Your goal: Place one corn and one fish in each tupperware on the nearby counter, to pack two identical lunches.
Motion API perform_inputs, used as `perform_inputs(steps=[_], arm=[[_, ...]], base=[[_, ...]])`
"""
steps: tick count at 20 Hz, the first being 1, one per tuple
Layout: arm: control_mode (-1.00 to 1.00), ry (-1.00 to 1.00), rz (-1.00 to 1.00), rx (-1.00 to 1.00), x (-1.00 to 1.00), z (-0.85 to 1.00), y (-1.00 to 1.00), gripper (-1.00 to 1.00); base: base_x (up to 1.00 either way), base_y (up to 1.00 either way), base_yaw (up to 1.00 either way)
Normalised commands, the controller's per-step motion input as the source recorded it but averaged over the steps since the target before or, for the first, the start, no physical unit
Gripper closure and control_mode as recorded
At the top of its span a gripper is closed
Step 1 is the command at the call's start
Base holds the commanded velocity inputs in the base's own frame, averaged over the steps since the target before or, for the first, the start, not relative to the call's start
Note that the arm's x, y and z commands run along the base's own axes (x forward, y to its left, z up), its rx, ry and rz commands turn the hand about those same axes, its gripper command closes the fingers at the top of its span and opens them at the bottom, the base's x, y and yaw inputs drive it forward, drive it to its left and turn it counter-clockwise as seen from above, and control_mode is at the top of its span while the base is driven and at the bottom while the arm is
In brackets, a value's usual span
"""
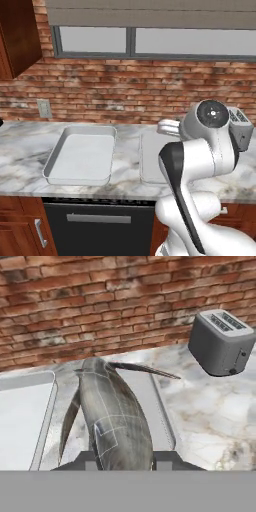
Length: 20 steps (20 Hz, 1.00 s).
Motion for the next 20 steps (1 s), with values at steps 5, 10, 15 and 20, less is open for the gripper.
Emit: perform_inputs(steps=[5, 10, 15, 20], arm=[[-1.00, 0.31, -0.09, 0.01, 0.26, -0.57, -0.25, 1.00], [-1.00, 0.05, -0.05, 0.00, 0.34, -0.57, -0.41, 1.00], [-1.00, 0.01, -0.05, 0.00, 0.39, -0.46, -0.25, 1.00], [-1.00, 0.00, -0.02, 0.00, 0.42, -0.35, -0.07, 1.00]], base=[[0.00, 0.00, 0.00], [0.00, 0.00, 0.00], [0.00, 0.00, 0.00], [0.00, 0.00, 0.00]])
